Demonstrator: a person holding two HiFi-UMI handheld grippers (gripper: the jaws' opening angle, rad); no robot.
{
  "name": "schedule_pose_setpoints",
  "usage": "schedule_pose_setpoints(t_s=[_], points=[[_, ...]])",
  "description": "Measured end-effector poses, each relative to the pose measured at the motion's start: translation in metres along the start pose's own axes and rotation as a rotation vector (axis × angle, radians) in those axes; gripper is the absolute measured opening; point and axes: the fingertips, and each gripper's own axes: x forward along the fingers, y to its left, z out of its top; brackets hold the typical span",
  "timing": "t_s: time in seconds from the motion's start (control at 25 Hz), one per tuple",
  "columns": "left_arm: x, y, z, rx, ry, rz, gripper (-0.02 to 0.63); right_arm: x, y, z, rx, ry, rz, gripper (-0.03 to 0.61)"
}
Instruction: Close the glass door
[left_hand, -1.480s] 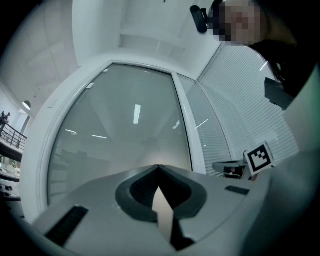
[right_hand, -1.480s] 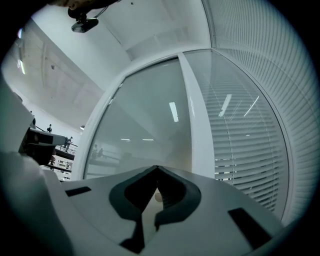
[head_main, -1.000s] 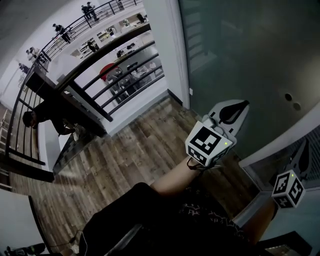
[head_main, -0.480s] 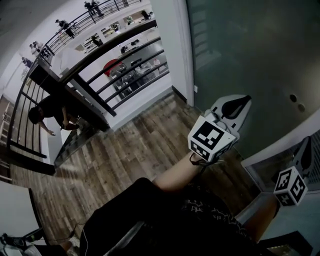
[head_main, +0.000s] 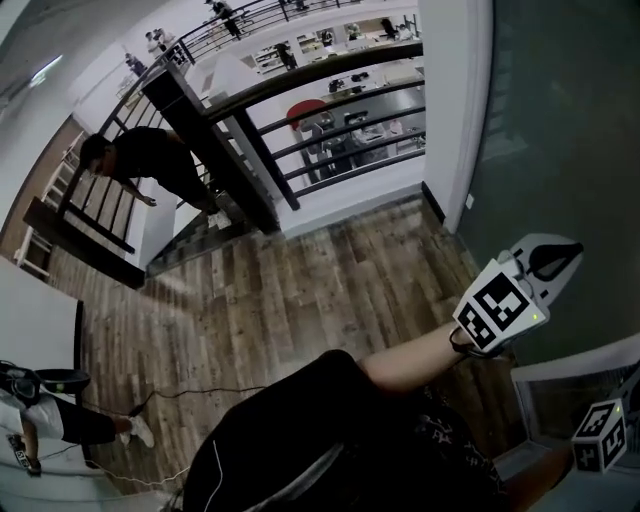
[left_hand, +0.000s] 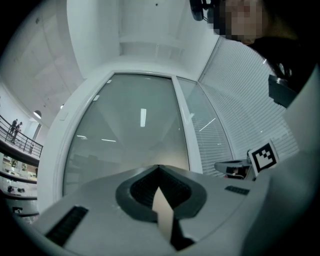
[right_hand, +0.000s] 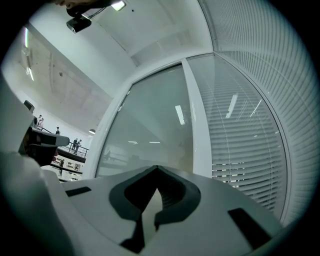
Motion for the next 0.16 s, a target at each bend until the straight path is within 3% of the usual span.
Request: schedule_pose_setpoints(t_s=[0.16], points=[[-0.012,-0.010,-0.001,-0.026,-0.002,-0.019,0.002,-0.016,-0.001,0.009,-0.029,-0.037,0.000,0.002]])
